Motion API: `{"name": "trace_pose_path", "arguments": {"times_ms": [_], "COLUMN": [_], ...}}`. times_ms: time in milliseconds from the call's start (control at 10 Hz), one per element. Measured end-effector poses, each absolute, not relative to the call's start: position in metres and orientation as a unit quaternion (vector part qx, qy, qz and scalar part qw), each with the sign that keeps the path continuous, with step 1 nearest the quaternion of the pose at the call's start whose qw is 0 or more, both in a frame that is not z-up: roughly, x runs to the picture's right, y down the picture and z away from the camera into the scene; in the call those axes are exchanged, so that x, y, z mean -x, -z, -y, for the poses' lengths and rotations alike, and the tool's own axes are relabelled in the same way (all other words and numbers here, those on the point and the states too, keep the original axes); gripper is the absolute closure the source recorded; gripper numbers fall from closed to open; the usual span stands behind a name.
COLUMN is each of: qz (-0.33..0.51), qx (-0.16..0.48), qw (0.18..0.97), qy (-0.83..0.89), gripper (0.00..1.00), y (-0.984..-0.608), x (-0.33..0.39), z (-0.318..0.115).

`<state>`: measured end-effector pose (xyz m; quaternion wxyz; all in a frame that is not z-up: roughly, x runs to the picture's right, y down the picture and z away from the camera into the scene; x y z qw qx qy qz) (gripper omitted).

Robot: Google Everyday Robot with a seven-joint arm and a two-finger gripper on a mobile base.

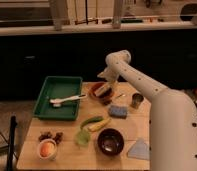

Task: Place eraser in red bowl

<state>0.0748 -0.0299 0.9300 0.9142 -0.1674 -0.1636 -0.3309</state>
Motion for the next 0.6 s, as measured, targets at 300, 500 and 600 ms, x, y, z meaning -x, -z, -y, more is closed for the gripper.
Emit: {"name": "trace_pose_path", "arguments": {"times_ms": [300, 500, 600], "qz": [0.164, 0.168, 0.168], "qx": [0.163, 0.156, 0.153], "qw": [0.915, 0.915, 0.915], "qy": [0.331, 0.332, 0.332], "gripper": [0.20, 0.20, 0.20], "y": [-0.9279, -0.9258, -0.9249], "x": [-0.0753, -0.0749, -0.0755], "z": [0.0295, 0.0306, 0.0311]}}
